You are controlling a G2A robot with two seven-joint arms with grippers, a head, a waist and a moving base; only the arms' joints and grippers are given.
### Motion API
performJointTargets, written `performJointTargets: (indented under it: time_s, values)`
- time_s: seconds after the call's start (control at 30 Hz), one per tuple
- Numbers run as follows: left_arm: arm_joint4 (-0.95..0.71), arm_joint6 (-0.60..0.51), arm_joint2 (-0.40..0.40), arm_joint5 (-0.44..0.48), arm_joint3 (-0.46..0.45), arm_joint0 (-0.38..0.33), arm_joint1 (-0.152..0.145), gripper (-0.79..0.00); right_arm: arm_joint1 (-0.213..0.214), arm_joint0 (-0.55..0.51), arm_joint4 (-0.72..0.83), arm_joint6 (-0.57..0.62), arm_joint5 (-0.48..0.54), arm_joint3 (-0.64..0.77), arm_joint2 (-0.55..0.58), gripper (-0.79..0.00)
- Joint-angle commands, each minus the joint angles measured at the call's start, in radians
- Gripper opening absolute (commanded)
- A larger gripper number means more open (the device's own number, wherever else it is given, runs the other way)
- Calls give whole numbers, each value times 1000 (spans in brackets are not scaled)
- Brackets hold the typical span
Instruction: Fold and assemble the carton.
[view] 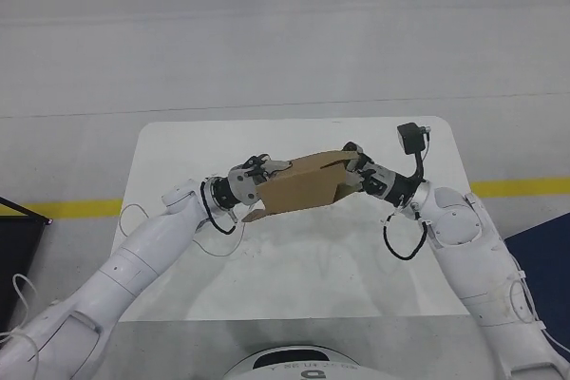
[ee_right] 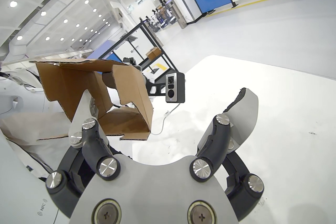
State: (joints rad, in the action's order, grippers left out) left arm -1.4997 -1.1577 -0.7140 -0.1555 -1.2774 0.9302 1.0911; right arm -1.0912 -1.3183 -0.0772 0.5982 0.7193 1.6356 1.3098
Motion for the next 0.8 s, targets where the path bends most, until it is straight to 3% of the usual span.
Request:
performJointTargets:
  time_s: [0.0,0.37,0.6,0.77]
  values:
    - [19,3,-3,-2,0,2,3,-785,0,2,-9,7,-7,8,-5,0]
    - [73,10,-17,1,-3,24,27,-785,-10,43,-106,-21,-118,9,-77,0]
    - [70,9,-39,8,16,40,41,-785,-14,59,-122,-20,-124,9,-106,0]
    - [65,26,-56,32,33,52,48,-785,-7,45,-76,-39,-110,-2,-58,0]
